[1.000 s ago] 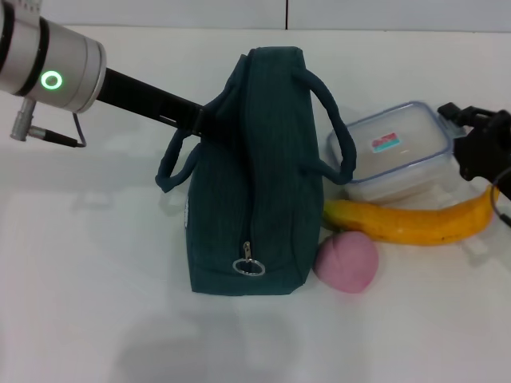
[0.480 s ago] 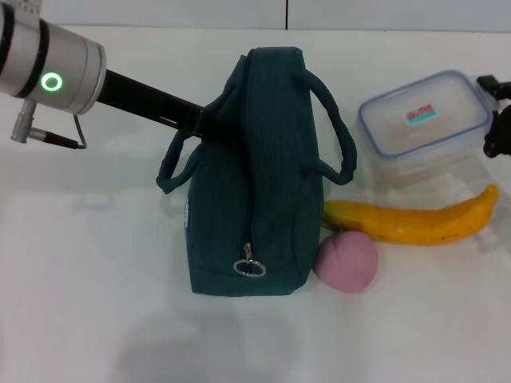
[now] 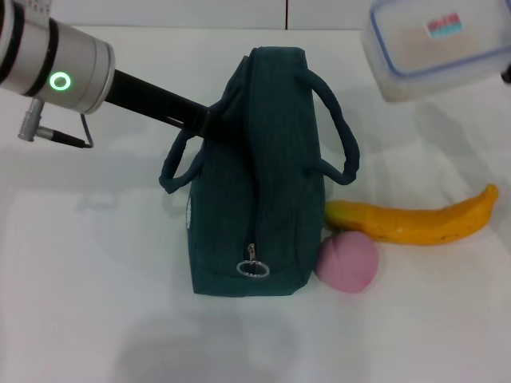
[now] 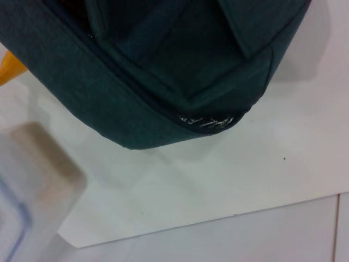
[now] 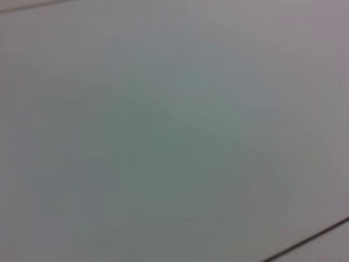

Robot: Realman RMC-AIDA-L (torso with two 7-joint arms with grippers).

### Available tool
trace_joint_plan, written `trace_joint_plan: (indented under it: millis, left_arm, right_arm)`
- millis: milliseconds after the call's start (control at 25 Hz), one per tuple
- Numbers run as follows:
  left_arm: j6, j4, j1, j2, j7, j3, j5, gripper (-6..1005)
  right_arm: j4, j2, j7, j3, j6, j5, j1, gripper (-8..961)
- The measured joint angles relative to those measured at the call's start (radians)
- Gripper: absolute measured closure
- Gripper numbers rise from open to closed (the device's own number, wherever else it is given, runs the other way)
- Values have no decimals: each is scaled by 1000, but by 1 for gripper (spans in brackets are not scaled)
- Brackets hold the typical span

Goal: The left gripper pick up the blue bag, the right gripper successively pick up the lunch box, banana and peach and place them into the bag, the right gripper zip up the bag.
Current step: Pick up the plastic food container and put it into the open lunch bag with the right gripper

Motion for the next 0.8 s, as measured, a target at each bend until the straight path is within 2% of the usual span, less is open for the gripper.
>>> trace_joint_plan:
  millis: [480, 800]
  left_arm:
    - [-2, 6, -54, 2, -21, -5, -13, 963]
    - [-2, 9, -91, 10, -55, -6, -7, 963]
  right_arm:
    - [2, 4, -5, 3, -70, -5, 137, 855]
    - [35, 4, -75, -9, -43, -14, 178, 855]
